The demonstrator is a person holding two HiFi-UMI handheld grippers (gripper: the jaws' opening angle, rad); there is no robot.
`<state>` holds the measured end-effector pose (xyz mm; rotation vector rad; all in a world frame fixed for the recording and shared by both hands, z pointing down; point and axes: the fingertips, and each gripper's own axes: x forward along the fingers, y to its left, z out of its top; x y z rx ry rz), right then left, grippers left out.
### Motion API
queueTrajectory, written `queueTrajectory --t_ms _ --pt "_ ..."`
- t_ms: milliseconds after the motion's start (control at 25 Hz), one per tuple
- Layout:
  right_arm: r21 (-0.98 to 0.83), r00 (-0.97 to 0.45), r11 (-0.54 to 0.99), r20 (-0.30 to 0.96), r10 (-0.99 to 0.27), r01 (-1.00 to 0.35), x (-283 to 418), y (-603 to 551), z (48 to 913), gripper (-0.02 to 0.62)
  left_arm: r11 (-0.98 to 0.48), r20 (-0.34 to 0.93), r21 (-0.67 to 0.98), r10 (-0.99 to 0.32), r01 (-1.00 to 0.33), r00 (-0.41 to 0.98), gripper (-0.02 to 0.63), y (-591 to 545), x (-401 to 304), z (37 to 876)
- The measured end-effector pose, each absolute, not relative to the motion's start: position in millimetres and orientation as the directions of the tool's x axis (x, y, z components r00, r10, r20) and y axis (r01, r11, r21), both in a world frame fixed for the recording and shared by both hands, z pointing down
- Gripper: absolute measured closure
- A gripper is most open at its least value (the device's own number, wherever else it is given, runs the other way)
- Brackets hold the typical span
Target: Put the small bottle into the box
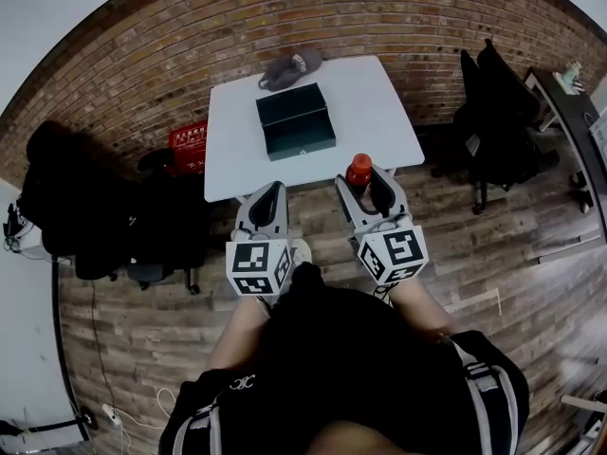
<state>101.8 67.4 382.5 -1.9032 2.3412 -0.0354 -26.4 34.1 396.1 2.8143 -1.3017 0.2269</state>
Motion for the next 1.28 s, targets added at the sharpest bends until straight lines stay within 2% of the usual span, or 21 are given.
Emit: queueTrajectory --t_ms 760,1120,1280 --pt "-0.057 -0.196 0.195 0.011 -0.981 -0.979 105.0 -95.3 389.9 0.38 -0.673 0.204 0.037 -0.718 -0.738 0.665 0.592 -128.5 -13.6 410.4" --pt "-0.098 -0.224 0.217 0.065 -0.972 -0.971 86.7 -179.2 395.1 0.38 -0.677 0.213 0.093 -0.703 -0.73 0.679 0.592 -213.2 -29.1 421.8" --pt "-0.062 -0.231 0.226 0.079 -0.97 -0.972 76.3 -215.3 394.9 0.38 -0.677 0.209 0.136 -0.694 -0.724 0.689 0.592 -254.1 -35.1 426.6"
